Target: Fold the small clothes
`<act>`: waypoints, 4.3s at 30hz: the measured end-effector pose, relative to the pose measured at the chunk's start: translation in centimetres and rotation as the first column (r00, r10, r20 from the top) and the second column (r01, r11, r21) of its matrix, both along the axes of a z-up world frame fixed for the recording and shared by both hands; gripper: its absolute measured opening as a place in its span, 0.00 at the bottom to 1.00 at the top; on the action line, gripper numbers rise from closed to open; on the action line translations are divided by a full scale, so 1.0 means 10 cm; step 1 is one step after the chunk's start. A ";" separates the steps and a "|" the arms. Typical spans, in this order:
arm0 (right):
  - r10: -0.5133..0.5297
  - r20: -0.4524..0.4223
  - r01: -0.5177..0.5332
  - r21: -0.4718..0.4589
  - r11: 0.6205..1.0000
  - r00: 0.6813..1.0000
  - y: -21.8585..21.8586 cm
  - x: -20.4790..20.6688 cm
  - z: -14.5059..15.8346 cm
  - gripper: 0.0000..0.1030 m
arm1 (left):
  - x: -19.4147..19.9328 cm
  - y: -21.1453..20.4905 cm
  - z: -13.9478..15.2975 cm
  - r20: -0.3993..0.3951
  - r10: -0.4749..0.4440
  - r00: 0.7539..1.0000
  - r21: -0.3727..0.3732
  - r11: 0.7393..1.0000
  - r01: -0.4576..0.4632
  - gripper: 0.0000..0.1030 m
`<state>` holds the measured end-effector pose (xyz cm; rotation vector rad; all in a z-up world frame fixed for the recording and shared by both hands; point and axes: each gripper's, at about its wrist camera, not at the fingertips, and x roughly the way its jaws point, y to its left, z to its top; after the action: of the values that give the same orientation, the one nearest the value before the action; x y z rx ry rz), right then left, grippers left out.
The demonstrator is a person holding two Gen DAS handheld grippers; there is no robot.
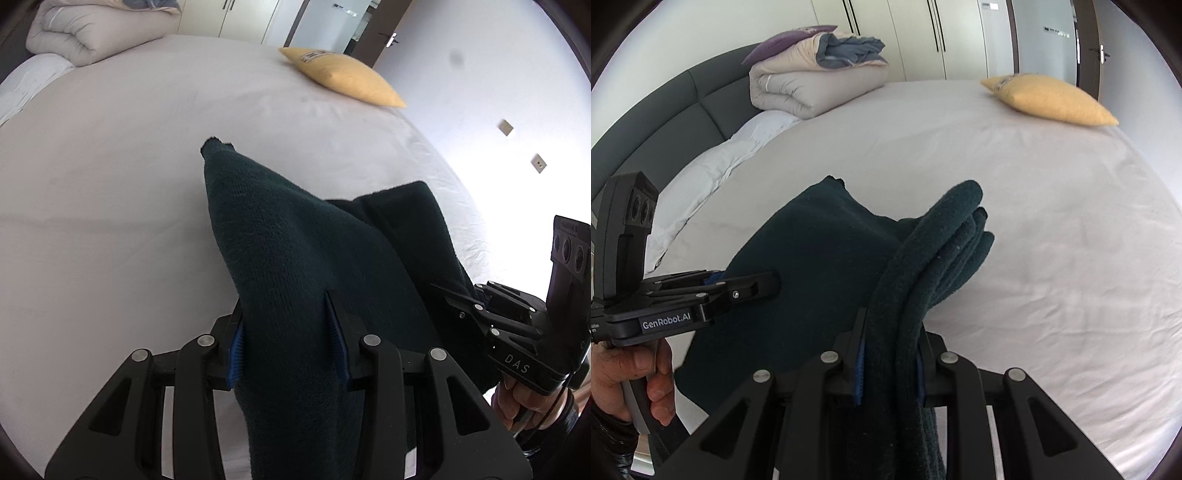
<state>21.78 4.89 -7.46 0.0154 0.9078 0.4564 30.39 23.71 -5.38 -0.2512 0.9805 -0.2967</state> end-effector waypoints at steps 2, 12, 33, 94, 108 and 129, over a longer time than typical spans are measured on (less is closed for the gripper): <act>-0.014 -0.016 0.014 0.008 1.000 1.000 0.02 0.00 -0.09 0.21 | 0.04 0.04 -0.10 -0.002 0.000 1.000 -0.006 1.000 0.000 0.35; -0.129 -0.156 0.149 0.119 0.982 0.979 -0.48 0.02 -0.66 0.38 | -0.06 0.19 -0.63 -0.031 0.013 0.999 -0.066 0.998 -0.015 0.46; -0.022 -0.165 0.100 0.483 0.870 0.986 -0.60 -0.48 -0.35 0.52 | -0.51 -0.09 -0.36 0.114 0.046 0.992 0.069 0.996 -0.054 0.53; -0.291 0.363 0.326 -0.040 0.944 0.885 -0.73 -2.50 0.34 1.00 | -2.42 -0.37 -0.02 0.220 0.285 0.933 0.237 0.912 -0.334 1.00; -0.277 0.317 0.309 -0.055 0.950 0.907 -0.69 -2.45 0.23 1.00 | -2.43 -0.35 -0.06 0.208 0.287 0.935 0.249 0.909 -0.334 1.00; -0.287 0.288 0.314 -0.051 0.948 0.914 -0.71 -2.41 0.16 1.00 | -2.42 -0.39 -0.11 0.208 0.281 0.937 0.267 0.905 -0.330 1.00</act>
<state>-2.28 -2.21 -5.86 0.0028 0.6346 0.1209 6.22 19.79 -6.51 -0.0993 0.7935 0.1203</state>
